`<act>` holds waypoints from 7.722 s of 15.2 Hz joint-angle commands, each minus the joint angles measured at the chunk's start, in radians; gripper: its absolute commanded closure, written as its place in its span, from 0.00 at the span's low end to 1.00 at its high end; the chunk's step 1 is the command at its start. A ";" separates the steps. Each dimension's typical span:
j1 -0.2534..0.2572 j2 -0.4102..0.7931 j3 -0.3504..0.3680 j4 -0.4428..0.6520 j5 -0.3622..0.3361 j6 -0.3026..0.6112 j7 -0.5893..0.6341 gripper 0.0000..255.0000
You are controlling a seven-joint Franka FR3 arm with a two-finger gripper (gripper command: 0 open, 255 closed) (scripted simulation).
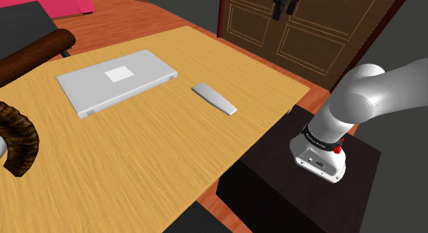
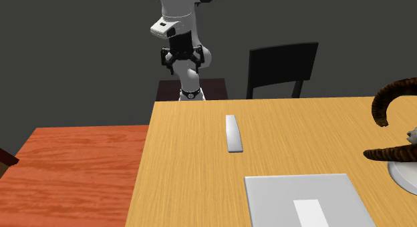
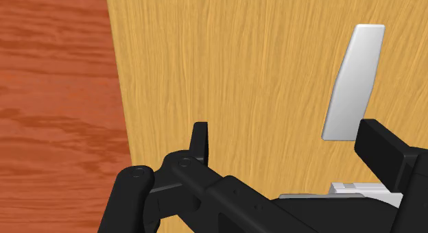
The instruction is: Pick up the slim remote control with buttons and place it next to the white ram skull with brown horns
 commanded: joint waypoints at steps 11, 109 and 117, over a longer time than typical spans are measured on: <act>0.047 0.096 0.154 -0.190 0.098 0.279 0.158 0.00; 0.071 0.408 0.324 0.350 0.121 0.047 0.414 1.00; 0.073 0.441 0.341 0.475 0.117 -0.044 0.447 1.00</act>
